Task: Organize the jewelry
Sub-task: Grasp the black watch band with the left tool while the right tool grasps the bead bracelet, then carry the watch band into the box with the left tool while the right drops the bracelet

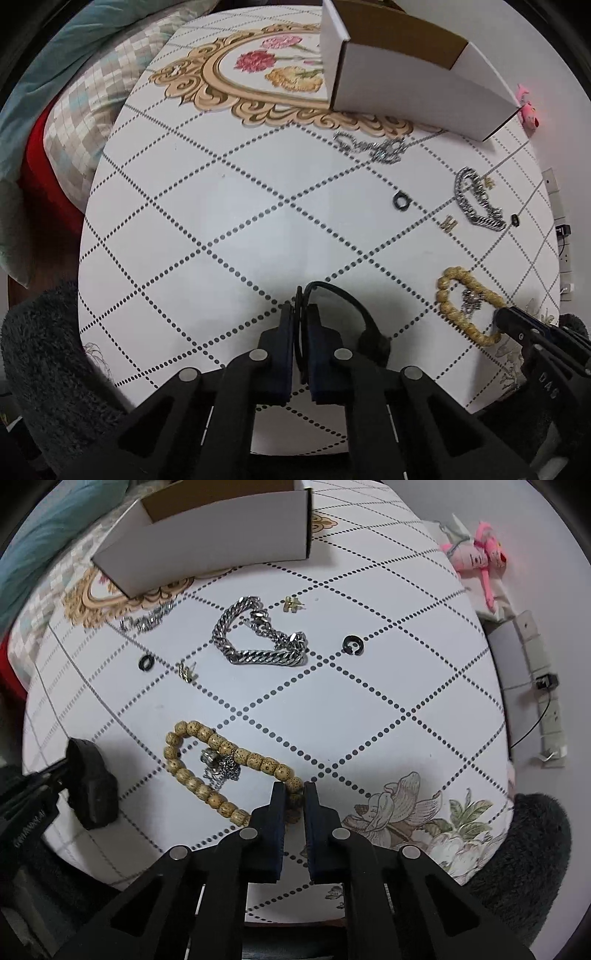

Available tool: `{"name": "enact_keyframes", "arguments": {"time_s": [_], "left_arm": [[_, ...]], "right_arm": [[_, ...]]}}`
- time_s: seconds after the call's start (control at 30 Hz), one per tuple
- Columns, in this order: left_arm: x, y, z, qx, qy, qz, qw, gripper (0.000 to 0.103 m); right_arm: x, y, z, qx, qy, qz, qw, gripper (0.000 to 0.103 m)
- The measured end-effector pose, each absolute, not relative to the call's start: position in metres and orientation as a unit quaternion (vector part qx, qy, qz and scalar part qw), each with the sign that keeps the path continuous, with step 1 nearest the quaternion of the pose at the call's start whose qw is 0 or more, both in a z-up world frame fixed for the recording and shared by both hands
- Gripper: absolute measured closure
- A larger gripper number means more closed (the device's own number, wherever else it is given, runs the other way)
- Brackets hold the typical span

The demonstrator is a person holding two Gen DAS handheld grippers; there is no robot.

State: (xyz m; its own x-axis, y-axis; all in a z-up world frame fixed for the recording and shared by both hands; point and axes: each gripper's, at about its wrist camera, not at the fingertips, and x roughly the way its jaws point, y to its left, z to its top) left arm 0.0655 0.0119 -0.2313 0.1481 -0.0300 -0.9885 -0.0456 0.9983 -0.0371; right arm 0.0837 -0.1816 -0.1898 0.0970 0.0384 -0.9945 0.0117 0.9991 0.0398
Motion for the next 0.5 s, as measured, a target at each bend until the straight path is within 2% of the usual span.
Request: {"name": "enact_keyframes", "arguments": {"time_s": [0.17,0.5], "left_arm": [[0.067,0.013,-0.215,-0.034,0.645,-0.004,0.764,0.099],[0.082,0.01,-0.163,-0.053,0.618,-0.032,0.783,0.099]], "right_arm": [[0.09,-0.199,-0.164,0.089,0.658,0.031,0.748,0.093],[0.105,-0.184,-0.106,0.111,0.621,0.09,0.771,0.093]]}}
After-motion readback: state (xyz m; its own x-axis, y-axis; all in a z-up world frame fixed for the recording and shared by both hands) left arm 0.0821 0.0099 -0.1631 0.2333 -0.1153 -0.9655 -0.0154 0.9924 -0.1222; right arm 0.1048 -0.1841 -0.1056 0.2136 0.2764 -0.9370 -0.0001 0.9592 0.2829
